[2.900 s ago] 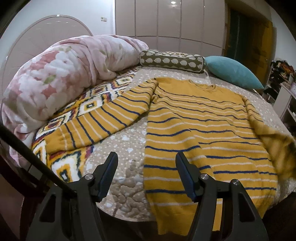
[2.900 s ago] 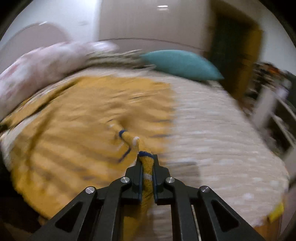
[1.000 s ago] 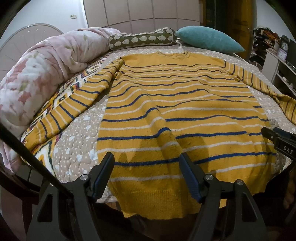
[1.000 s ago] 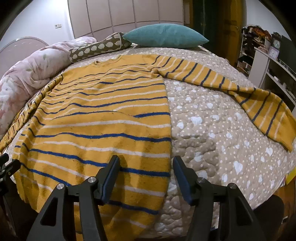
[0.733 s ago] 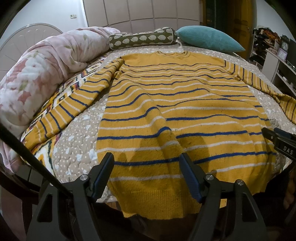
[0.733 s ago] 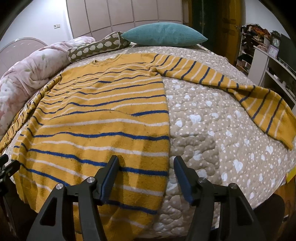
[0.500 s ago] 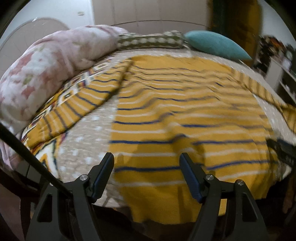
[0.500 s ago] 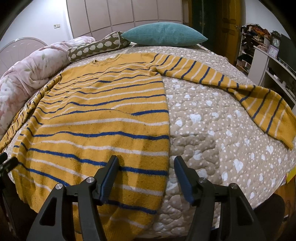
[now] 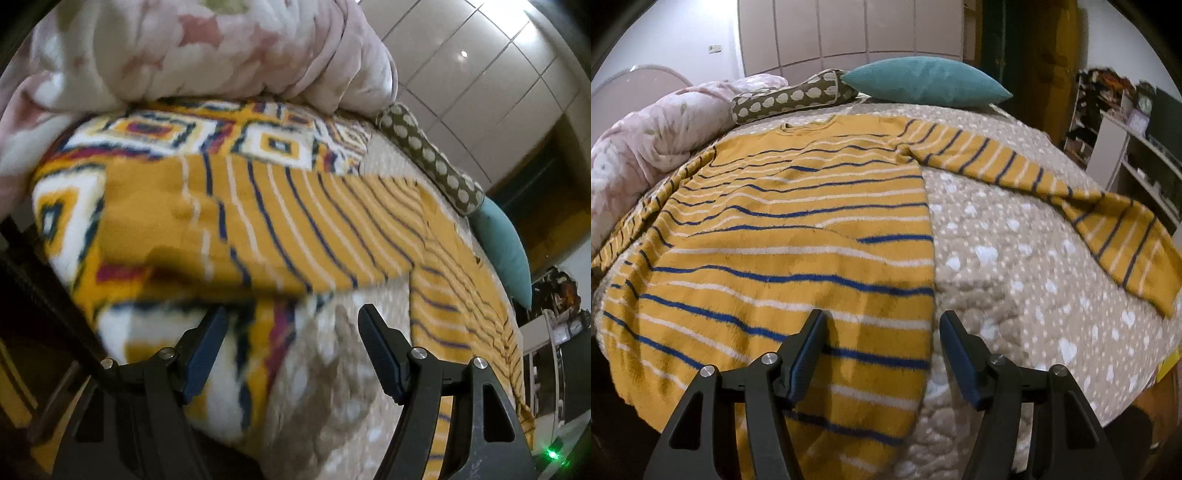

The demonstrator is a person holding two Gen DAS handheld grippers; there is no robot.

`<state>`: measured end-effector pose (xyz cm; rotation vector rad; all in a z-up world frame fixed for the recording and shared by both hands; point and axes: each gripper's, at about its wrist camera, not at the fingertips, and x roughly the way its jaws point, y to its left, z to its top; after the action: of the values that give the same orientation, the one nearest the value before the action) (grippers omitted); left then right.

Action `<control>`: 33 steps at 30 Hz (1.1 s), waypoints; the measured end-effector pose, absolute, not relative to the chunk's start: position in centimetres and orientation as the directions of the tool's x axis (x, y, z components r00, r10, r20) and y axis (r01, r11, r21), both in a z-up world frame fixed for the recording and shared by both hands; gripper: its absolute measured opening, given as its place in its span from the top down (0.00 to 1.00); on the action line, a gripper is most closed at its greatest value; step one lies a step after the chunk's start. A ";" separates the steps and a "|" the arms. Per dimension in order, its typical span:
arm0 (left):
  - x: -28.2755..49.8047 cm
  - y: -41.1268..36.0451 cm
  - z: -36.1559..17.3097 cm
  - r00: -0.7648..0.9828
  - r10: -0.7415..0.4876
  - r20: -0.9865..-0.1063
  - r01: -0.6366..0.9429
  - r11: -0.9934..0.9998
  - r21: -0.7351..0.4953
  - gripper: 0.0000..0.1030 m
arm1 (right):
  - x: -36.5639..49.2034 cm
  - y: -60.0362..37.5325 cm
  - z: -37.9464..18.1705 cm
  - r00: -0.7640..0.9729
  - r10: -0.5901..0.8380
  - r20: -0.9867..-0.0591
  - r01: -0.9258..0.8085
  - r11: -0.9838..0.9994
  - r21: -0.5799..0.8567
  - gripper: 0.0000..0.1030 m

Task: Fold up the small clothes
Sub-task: 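Grasp the sleeve cuff nearest the left tool and lift it, then fold the held sleeve across the sweater body with the left tool, release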

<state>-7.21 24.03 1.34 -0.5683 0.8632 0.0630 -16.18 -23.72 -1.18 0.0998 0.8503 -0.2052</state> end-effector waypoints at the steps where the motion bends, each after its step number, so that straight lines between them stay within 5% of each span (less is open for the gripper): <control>1: -6.6 24.1 1.3 0.659 -0.164 -0.734 -0.276 0.855 -0.438 0.30 | -15.8 -23.7 -1.2 0.644 -0.143 -0.752 0.216 0.976 0.000 0.33; 4: -4.9 24.9 1.0 0.669 -0.138 -0.730 -0.299 0.850 -0.434 0.31 | -14.9 -23.8 -1.3 0.643 -0.145 -0.752 0.222 0.975 0.002 0.32; 5: -4.3 25.1 0.9 0.668 -0.126 -0.734 -0.309 0.850 -0.427 0.41 | -14.7 -23.9 -1.4 0.643 -0.146 -0.752 0.225 0.974 0.002 0.32; 6: -3.7 25.6 0.9 0.662 -0.100 -0.742 -0.328 0.852 -0.407 0.71 | -14.4 -24.0 -1.4 0.643 -0.150 -0.751 0.229 0.974 0.002 0.32; 7: -2.8 26.1 0.8 0.644 -0.061 -0.763 -0.357 0.858 -0.369 0.88 | -14.2 -24.0 -1.4 0.644 -0.153 -0.750 0.230 0.973 0.000 0.32; 8: -1.9 26.8 0.8 0.618 -0.042 -0.785 -0.377 0.860 -0.344 0.95 | -14.1 -24.0 -1.4 0.645 -0.156 -0.748 0.231 0.973 -0.004 0.32; 11: 0.0 29.7 2.2 0.635 -0.007 -0.773 -0.426 0.831 -0.358 0.95 | -13.7 -24.0 -1.2 0.652 -0.173 -0.738 0.233 0.972 -0.022 0.32; 17: 4.1 31.1 11.0 0.692 0.295 -0.659 -0.489 0.863 -0.126 0.96 | -13.0 -24.1 -1.1 0.666 -0.185 -0.723 0.232 0.972 -0.034 0.32; 21: 6.6 27.7 15.0 0.733 0.326 -0.597 -0.439 0.897 -0.048 0.96 | -13.0 -24.1 -1.6 0.672 -0.179 -0.719 0.233 0.972 -0.024 0.32; 33: 11.6 2.3 15.1 0.746 -0.194 -0.637 0.105 0.979 -0.176 0.96 | -14.4 -25.1 -2.4 0.715 -0.118 -0.689 0.219 0.974 0.060 0.30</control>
<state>11.60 2.25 15.12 -0.1320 0.7110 -0.1641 -14.37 -25.08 -2.36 0.1411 0.7517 -0.1876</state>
